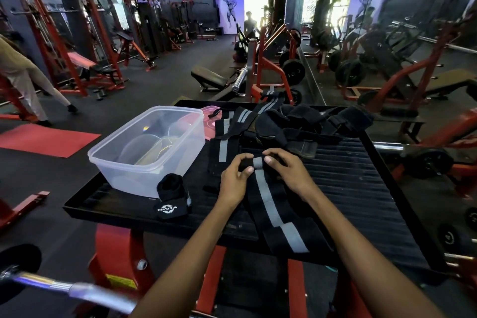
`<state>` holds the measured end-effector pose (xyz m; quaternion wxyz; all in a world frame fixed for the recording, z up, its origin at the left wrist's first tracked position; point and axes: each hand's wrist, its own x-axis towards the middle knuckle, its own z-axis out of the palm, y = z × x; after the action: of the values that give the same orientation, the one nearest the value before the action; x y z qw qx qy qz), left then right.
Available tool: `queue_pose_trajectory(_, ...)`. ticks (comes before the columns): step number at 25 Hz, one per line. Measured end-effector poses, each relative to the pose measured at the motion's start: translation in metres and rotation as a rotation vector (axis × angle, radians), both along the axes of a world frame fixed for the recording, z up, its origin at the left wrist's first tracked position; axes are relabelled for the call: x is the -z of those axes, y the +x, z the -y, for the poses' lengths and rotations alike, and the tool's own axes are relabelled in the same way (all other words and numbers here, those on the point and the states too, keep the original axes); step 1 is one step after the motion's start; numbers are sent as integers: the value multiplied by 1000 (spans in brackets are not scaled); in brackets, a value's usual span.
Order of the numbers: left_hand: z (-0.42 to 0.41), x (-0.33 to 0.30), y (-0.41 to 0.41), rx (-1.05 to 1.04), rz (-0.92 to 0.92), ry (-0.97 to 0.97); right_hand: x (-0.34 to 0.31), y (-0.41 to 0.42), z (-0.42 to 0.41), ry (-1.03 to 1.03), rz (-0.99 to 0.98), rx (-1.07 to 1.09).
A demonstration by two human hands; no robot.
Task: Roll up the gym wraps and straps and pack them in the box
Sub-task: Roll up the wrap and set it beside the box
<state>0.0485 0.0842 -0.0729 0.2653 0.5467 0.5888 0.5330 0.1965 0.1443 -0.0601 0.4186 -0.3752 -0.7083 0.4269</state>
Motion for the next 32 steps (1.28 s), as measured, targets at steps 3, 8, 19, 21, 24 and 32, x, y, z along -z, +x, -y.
queue_pose_trajectory(3,5,0,4,87,-17,-52,6,-2,-2,14,45,31)
queue_pose_trajectory(8,-1,0,1,23,177,-48,5,-4,-3,-11,25,32)
queue_pose_trajectory(19,0,-5,5,46,392,-54,-1,-3,4,-54,-158,6)
queue_pose_trajectory(21,0,-4,3,27,325,-12,-3,-4,5,-30,-162,-17)
queue_pose_trajectory(24,0,-5,0,10,300,34,-6,-3,8,-110,-168,-14)
queue_pose_trajectory(32,-1,0,2,-20,292,-44,-6,3,4,-76,-255,-84)
